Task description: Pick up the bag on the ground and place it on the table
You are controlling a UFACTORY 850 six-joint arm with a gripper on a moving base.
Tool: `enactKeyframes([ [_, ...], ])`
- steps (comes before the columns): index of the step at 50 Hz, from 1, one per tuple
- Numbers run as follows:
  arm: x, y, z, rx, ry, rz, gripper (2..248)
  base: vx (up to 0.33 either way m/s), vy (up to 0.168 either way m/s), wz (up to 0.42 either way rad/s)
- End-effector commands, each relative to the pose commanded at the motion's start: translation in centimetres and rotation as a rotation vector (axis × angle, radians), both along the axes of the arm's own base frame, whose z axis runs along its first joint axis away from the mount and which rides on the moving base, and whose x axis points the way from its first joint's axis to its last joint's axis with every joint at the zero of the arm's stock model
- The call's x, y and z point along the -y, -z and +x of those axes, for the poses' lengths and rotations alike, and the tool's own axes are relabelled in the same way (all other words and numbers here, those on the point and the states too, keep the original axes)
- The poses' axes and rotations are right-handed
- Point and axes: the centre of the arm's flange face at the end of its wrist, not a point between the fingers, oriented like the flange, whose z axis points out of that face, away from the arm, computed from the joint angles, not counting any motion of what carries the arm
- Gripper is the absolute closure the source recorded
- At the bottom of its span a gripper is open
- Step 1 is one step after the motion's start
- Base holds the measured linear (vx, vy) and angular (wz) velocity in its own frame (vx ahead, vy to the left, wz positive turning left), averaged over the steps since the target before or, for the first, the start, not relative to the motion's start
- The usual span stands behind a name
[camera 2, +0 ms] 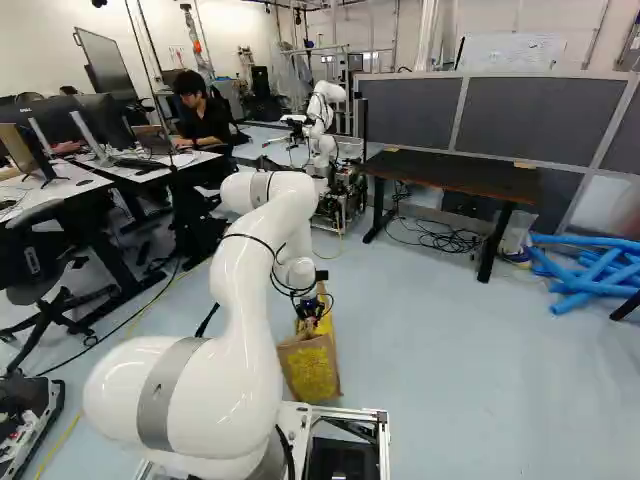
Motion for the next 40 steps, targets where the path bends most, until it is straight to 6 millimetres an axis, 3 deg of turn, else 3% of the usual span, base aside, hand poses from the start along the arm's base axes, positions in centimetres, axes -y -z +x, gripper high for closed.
enactKeyframes([
  [40,0.0,-6.1,-0.6,0.025,0.006,0.001,227,0.0,0.0,0.0],
])
